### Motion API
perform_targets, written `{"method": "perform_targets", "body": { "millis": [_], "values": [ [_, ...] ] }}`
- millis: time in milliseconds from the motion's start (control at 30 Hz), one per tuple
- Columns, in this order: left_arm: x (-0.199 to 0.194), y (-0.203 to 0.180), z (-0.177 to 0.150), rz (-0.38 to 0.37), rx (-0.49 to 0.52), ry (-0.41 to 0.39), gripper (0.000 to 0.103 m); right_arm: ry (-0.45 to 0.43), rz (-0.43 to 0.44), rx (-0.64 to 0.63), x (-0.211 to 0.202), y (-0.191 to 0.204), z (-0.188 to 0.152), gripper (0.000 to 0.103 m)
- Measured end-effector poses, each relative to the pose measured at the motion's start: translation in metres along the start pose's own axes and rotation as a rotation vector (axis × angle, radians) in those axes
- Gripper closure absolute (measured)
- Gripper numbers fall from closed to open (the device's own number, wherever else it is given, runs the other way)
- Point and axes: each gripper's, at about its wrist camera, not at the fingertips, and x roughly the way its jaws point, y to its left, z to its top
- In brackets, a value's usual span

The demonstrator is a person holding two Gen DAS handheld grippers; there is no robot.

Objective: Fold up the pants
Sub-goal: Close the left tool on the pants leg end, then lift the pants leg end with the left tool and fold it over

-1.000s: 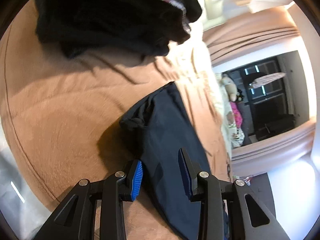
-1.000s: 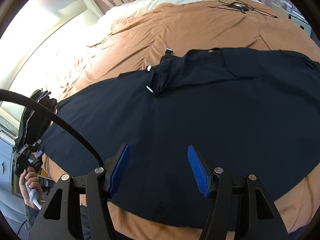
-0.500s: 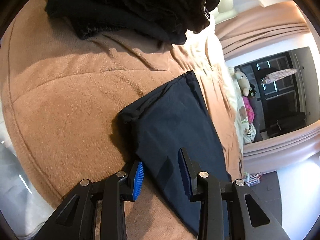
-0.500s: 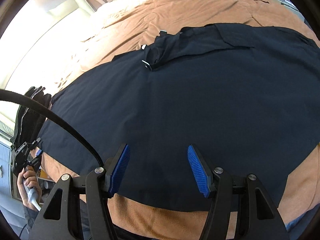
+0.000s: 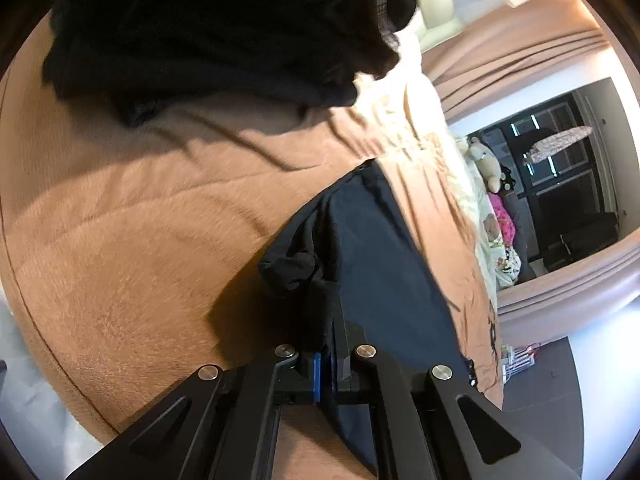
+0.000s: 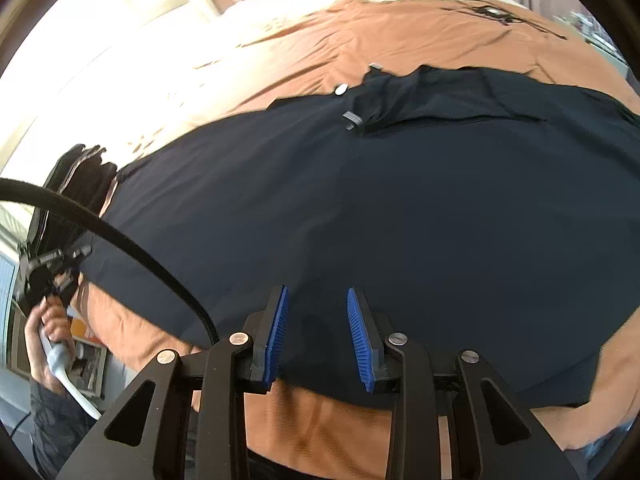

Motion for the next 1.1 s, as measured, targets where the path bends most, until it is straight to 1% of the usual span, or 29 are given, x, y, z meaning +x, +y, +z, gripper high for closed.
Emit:
{"method": "perform_targets", "body": {
  "millis": [133,267,433,500,633,833,867,1000,1100],
  "values": [
    [-0.008,-0.019,0.007,-0.029,0.037,-0.017,0.101,0.048,-0.003,-0.034,0.007,0.001,-0.018,0.076],
    [-0.015,-0.035,0.013,-0.052,0.066,-0.028,0.101,0.071,0.012,-0.039,0.000,-0.004,-0.025,0.076],
    [-0.021,-0.056,0.018,-0.082,0.093,-0.039,0.101,0.022,0.029,-0.026,-0.021,-0.017,-0.007,0.076],
    [-0.023,-0.064,0.019,-0.097,0.110,-0.048,0.101,0.013,0.022,-0.026,-0.021,-0.021,0.000,0.076],
    [-0.028,-0.079,0.022,-0.114,0.129,-0.056,0.101,0.027,0.023,-0.031,-0.008,-0.027,0.020,0.076],
    [-0.034,-0.105,0.027,-0.129,0.170,-0.068,0.101,0.068,0.027,-0.025,0.029,-0.034,0.049,0.076],
    [-0.036,-0.111,0.027,-0.135,0.181,-0.069,0.101,0.070,0.016,-0.022,0.035,-0.035,0.054,0.076],
    [-0.040,-0.136,0.028,-0.151,0.223,-0.073,0.101,0.060,0.015,-0.003,0.048,-0.034,0.063,0.076],
    [-0.044,-0.157,0.029,-0.167,0.255,-0.078,0.101,0.061,0.024,-0.004,0.046,-0.032,0.059,0.076]
  ]
}}
